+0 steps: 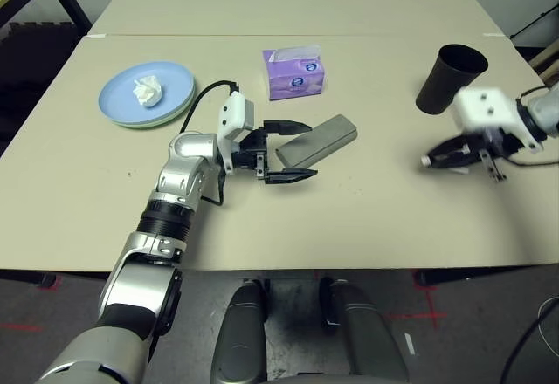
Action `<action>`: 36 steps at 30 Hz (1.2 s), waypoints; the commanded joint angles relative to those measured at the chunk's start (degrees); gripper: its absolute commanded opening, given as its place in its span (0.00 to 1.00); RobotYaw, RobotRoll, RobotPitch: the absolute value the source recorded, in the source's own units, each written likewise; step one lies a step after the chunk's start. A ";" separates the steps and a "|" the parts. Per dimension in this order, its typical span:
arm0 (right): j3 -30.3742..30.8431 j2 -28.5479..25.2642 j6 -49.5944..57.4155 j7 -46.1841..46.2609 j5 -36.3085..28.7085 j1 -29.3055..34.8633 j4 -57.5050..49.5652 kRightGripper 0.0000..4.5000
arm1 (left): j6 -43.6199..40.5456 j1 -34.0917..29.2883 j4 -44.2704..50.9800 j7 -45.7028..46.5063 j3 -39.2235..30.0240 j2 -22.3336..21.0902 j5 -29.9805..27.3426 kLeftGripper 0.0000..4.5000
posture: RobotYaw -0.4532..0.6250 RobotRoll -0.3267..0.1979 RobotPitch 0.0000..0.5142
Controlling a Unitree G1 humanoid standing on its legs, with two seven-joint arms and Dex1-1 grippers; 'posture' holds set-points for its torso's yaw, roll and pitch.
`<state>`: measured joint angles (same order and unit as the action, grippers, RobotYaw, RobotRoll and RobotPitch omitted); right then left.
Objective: Organize and tidy the items on the table.
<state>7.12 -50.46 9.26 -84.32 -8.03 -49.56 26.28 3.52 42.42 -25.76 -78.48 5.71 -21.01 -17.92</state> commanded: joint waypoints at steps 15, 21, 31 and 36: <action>-26.42 22.86 3.77 46.72 -13.14 6.42 -13.07 0.09 | 0.26 0.70 -1.58 1.25 0.32 1.25 0.52 1.00 | 0.46 0.62 0.35; -29.96 23.08 -1.56 54.54 -13.77 2.76 -8.85 0.09 | -0.34 -0.76 -0.17 1.07 0.81 1.05 0.30 1.00 | 0.46 0.62 0.35; -29.13 21.45 -1.58 62.98 -11.16 0.22 -3.61 0.09 | -0.38 -0.75 -0.28 0.89 0.74 0.64 0.38 1.00 | 0.46 0.62 0.34; -28.14 21.07 1.46 67.42 -9.61 0.24 -3.32 0.09 | -0.46 -0.76 -0.19 0.82 0.69 0.38 0.36 1.00 | 0.46 0.62 0.33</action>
<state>-21.03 -28.56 9.62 -18.19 -18.38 -49.09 22.49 3.34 42.07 -26.59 -77.13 5.71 -20.36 -17.91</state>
